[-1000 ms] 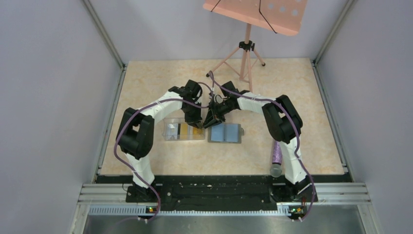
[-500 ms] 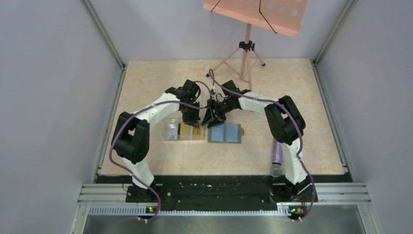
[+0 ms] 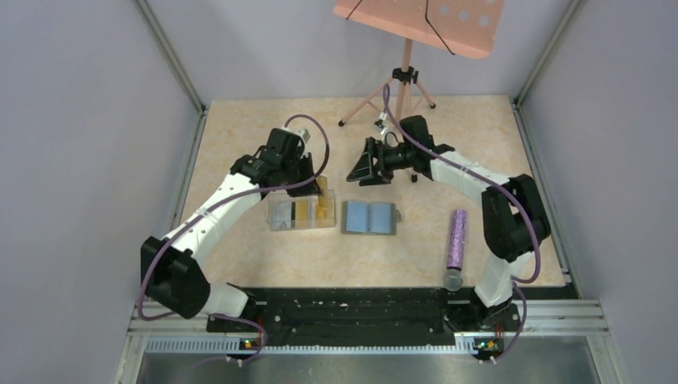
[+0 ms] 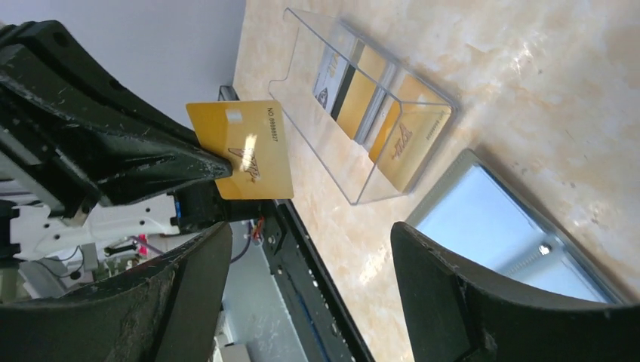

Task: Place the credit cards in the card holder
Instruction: Pick up the credit card from the storage box, then insert the credit card into the card holder.

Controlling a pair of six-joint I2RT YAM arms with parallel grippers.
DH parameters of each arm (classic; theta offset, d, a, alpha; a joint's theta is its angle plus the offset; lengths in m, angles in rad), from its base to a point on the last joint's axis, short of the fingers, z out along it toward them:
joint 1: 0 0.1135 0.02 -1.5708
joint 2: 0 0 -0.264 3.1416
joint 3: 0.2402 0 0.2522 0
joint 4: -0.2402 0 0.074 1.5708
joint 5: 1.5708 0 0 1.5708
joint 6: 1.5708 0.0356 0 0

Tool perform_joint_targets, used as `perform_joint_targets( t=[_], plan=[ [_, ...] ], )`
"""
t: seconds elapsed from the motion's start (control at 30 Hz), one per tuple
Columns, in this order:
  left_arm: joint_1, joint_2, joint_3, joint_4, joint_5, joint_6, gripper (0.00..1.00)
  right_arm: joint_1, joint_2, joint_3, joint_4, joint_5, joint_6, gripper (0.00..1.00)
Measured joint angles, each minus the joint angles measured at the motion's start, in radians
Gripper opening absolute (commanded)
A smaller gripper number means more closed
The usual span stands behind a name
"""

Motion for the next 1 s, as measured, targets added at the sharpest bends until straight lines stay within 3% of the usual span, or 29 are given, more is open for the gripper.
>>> perform_joint_targets(
  t=[0.2,0.5,0.67,0.9,1.0],
  plan=[
    [0.032,-0.105,-0.18,0.234,0.24,-0.076,0.0,-0.052,-0.07,-0.103,0.112,-0.072,0.058,0.75],
    [0.046,-0.135,-0.324,0.59,0.497,-0.252,0.0,-0.044,-0.092,-0.24,0.444,-0.217,0.274,0.59],
    [0.046,-0.143,-0.328,0.679,0.539,-0.291,0.0,-0.016,-0.092,-0.251,0.584,-0.255,0.375,0.36],
    [0.049,-0.148,-0.332,0.68,0.538,-0.298,0.0,0.001,-0.092,-0.286,0.733,-0.282,0.481,0.01],
    [0.051,-0.149,-0.332,0.663,0.537,-0.298,0.01,0.001,-0.092,-0.295,0.758,-0.287,0.496,0.0]
  ],
)
